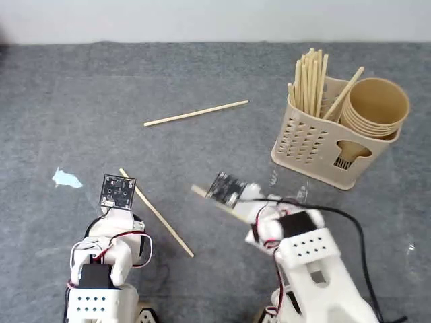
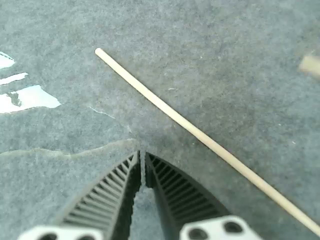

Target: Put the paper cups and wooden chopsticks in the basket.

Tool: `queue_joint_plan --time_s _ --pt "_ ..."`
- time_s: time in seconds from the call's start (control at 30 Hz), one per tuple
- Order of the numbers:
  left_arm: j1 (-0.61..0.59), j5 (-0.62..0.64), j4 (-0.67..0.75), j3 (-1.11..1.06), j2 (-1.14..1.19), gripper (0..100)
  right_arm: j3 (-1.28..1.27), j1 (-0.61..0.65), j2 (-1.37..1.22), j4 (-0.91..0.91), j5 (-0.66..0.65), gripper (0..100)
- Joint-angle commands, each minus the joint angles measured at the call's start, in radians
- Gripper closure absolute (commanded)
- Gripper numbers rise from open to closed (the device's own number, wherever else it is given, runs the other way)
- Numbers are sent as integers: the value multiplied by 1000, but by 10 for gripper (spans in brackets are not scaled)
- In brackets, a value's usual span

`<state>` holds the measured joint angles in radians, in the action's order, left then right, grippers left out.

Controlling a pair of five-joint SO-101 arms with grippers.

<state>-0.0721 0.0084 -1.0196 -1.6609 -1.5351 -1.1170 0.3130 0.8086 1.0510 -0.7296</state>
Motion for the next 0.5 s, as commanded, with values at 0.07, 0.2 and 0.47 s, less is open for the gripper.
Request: queue_joint_plan --time_s 0.07,0.2,0.47 --pt "-2 -5 15 7 -9 987 216 -65 19 -12 160 991" --pt "-2 -5 15 7 -9 987 345 -76 19 -113 321 991" --pt "-2 -5 15 7 -9 987 413 -105 10 -607 525 991"
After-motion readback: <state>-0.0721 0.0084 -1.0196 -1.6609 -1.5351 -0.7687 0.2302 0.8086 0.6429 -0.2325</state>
